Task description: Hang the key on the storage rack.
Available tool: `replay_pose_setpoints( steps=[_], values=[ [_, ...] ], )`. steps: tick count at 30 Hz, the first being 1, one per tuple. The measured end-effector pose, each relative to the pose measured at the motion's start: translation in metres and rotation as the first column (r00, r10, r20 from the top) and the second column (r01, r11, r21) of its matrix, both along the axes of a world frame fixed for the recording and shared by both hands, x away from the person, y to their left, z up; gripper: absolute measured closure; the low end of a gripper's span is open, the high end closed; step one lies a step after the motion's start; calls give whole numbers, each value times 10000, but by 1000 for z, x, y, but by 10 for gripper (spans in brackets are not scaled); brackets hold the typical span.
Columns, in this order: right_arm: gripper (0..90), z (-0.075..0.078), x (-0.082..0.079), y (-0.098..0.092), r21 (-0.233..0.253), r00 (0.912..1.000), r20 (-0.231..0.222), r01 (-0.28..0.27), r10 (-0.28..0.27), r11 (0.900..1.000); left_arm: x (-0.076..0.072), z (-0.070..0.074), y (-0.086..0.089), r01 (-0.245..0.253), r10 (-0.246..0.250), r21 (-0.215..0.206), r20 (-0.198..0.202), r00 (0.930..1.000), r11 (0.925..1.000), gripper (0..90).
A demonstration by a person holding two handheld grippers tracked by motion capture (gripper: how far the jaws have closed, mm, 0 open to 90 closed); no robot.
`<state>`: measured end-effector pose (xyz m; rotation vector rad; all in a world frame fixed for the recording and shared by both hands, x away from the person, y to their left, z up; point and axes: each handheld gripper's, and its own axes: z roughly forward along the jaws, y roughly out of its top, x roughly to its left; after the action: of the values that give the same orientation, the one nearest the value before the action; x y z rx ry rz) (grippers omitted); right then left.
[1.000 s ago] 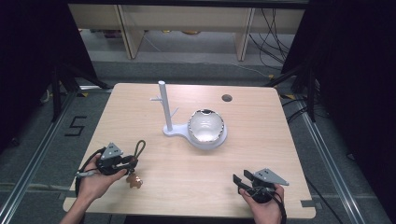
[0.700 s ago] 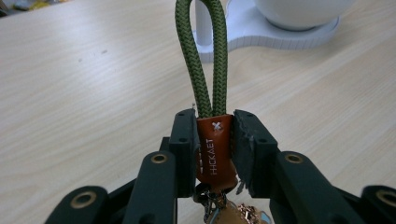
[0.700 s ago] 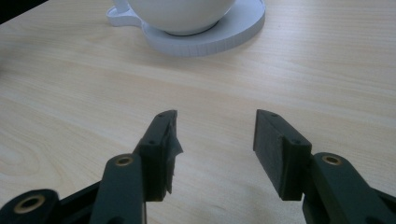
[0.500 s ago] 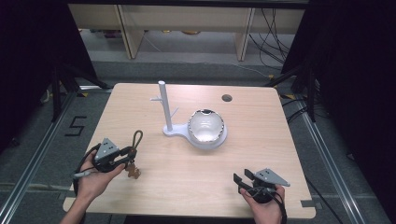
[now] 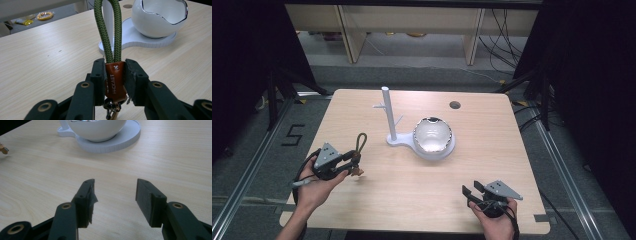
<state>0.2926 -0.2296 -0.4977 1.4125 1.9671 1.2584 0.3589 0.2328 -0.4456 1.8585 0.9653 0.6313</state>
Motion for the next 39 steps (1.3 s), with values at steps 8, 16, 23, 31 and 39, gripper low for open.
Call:
replay_pose_setpoints(
  steps=[8,16,23,31,39],
  values=[
    [500,0,-1,1,45,10000,-33,52,-52,10000,4,5,-5,101,-101,-46,87,9999,9999,695],
    [501,1,-1,1,134,9999,-82,115,-114,9998,10,9,-8,114,-113,-64,131,9999,9999,695],
    [501,0,-1,2,147,9999,-120,103,-101,9998,16,14,-12,195,-193,-158,172,9997,9997,695],
    [501,2,-2,2,292,9996,-238,189,-182,9994,21,18,-15,249,-245,-170,252,9994,9995,695],
    [501,2,-1,-2,61,10000,-68,12,-12,10000,26,23,-20,355,-347,-244,335,9988,9991,695]
  ],
)
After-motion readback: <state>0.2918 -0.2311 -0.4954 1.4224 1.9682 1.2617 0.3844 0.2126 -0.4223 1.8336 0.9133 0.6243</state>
